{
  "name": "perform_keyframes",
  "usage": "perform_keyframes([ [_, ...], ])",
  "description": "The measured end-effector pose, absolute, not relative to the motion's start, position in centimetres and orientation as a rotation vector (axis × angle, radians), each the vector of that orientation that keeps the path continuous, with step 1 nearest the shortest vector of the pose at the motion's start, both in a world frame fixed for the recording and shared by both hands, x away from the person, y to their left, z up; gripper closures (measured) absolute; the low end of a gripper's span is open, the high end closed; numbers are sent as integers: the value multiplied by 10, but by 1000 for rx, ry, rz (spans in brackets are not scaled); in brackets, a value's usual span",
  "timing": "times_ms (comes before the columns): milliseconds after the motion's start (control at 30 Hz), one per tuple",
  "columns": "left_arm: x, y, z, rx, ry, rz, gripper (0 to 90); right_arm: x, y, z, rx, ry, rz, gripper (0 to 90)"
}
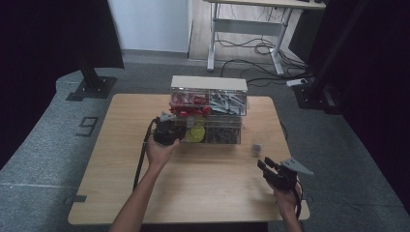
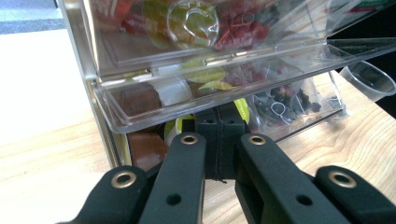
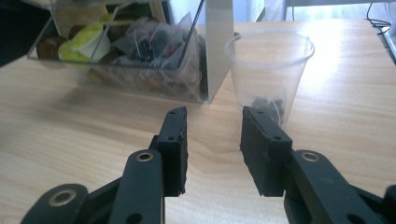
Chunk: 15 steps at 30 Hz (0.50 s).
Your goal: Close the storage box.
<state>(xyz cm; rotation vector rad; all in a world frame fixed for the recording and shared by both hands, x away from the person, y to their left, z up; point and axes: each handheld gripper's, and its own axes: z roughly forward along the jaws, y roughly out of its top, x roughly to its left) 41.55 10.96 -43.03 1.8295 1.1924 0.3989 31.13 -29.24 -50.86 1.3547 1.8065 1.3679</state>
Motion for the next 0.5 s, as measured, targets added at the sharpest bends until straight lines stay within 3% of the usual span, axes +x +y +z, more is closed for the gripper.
perform_keyframes([
  [500,409,107,-440,1843,1176,364,900,306,-294,-519,1369,1835,1350,597],
])
